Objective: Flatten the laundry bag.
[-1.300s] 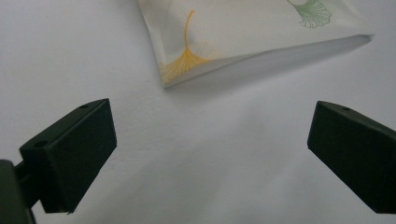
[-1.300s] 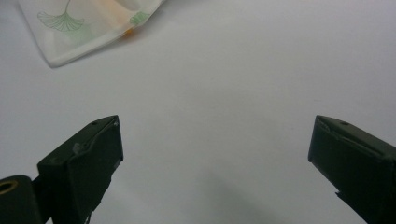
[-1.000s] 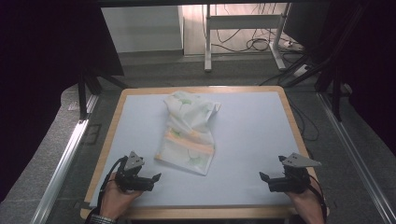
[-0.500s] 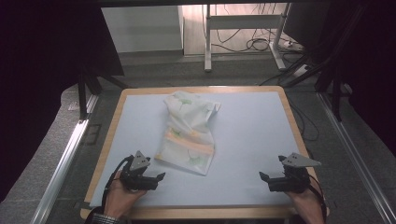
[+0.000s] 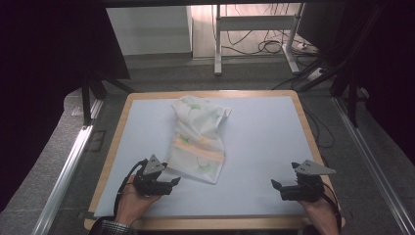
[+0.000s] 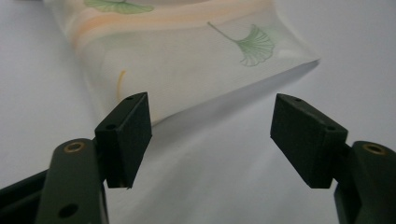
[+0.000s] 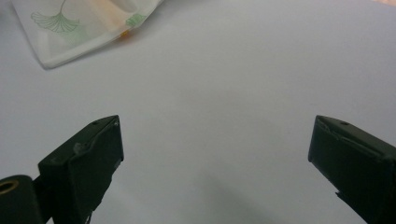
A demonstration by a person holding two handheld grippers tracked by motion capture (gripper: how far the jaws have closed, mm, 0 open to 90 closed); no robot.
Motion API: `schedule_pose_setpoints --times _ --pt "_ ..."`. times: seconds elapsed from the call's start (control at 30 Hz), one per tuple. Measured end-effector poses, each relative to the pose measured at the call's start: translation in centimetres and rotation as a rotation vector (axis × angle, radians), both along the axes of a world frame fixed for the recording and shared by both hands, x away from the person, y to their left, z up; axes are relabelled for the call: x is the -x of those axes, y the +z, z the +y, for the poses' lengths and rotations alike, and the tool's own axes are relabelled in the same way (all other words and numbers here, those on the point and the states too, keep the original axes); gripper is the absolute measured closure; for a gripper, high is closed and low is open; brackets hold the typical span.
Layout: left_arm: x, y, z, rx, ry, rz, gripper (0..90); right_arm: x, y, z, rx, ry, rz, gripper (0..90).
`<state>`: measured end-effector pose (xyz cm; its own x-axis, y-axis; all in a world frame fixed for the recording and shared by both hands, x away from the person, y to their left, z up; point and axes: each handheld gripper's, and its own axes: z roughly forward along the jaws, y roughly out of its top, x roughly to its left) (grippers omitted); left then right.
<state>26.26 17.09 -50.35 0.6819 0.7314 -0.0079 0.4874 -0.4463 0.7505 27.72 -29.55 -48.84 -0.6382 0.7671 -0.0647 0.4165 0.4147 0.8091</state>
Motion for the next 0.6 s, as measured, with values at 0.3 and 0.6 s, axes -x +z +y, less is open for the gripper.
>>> schedule_pose_setpoints --times 0.3,0.6 --pt "-1.0 0.3 -2.0 0.007 -0.058 -0.005 35.4 -0.1 0.0 0.2 0.005 0.008 -0.001 3.2" --pt "-3.3 0.6 -4.9 0.012 -0.093 -0.015 40.4 -0.1 -0.1 0.4 0.019 0.003 -0.004 3.2"
